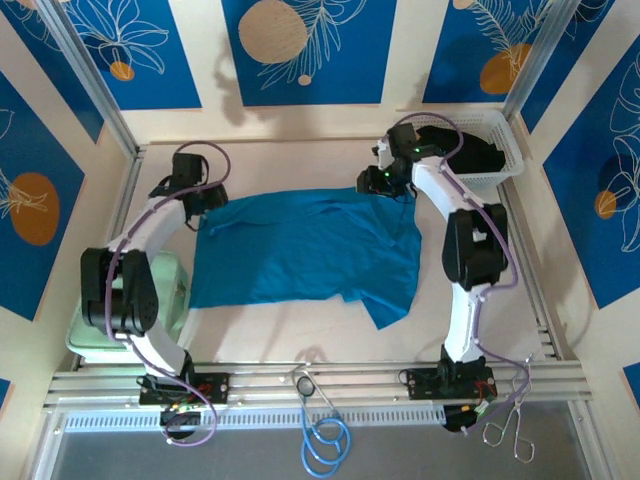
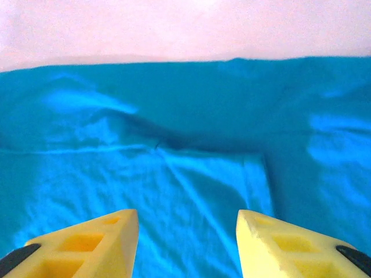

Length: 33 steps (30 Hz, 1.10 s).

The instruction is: Fold and stack the t-shirts

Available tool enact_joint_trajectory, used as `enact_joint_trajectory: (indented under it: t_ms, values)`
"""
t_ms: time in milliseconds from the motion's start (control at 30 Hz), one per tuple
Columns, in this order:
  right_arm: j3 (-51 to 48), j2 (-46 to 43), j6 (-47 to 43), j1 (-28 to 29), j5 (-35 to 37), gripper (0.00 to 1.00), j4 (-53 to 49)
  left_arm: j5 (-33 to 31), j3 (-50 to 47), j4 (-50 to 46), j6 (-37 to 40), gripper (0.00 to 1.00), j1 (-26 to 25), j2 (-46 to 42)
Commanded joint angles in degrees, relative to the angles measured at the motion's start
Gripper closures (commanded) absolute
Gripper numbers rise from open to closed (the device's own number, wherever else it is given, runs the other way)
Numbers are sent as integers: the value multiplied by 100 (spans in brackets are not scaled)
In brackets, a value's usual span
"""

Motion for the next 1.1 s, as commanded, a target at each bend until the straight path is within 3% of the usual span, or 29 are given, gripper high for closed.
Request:
enact_joint_trajectory:
  t_ms: [0, 167, 267, 600, 900, 1067]
  values:
    - [510, 543, -264, -107, -273, 52, -240, 396, 130, -194, -233, 50, 49, 423]
    - [828, 1025, -265, -170, -3, 52, -282, 520, 636, -303, -208, 75, 41, 1183]
    - [748, 1084, -246, -153, -75, 52, -226, 446, 937, -437, -173, 82, 40, 1543]
    - [592, 1127, -176, -74, -274, 57, -228, 166, 1337, -687, -186, 82, 45, 2022]
    - [523, 1069, -194, -5, -335, 68, -361, 202, 1305, -687, -168, 83, 44, 1959]
    - [467, 979, -185, 21, -283, 69, -399, 211, 1235, -687, -152, 83, 43, 1820]
